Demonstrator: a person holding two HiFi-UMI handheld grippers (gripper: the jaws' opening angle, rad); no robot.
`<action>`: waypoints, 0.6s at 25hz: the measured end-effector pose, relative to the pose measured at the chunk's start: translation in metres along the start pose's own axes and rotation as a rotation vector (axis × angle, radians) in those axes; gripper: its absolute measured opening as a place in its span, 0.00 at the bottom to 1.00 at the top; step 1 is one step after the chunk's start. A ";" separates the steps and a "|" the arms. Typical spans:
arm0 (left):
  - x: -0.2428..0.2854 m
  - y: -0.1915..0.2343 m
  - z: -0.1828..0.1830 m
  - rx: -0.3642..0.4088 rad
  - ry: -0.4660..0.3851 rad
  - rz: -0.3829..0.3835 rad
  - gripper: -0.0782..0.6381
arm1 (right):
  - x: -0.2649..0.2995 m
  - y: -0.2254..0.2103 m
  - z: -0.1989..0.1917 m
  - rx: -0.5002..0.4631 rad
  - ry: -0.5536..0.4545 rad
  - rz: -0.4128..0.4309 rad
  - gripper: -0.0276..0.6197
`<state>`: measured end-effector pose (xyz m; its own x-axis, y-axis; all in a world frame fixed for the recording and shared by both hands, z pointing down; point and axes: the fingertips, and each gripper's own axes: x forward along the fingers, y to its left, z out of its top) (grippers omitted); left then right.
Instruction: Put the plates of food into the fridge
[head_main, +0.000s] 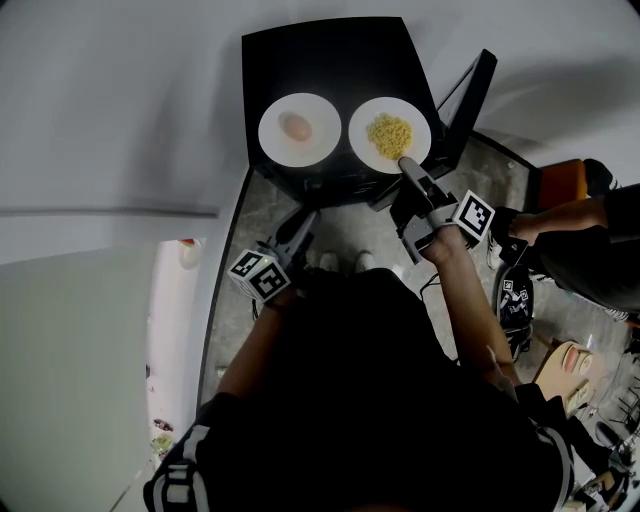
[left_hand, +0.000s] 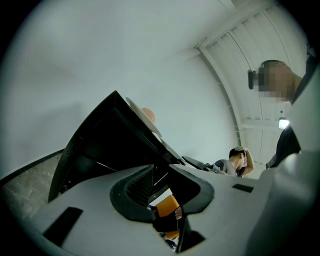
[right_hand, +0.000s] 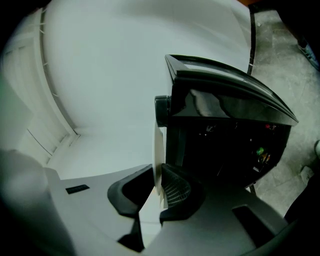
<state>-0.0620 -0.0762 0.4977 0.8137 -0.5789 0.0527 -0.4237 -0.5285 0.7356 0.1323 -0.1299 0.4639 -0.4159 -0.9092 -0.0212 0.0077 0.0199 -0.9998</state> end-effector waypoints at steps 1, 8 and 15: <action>0.000 -0.001 -0.001 -0.001 0.001 -0.002 0.25 | -0.002 0.000 -0.001 0.004 -0.001 0.002 0.13; -0.004 -0.010 -0.011 -0.011 0.004 -0.016 0.21 | -0.016 0.004 -0.005 0.021 -0.005 0.018 0.13; -0.008 -0.014 -0.018 -0.009 0.012 -0.028 0.18 | -0.028 0.003 -0.010 0.037 0.002 0.034 0.13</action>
<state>-0.0550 -0.0528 0.4990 0.8301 -0.5562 0.0404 -0.3970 -0.5386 0.7432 0.1351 -0.1005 0.4617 -0.4166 -0.9074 -0.0555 0.0555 0.0355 -0.9978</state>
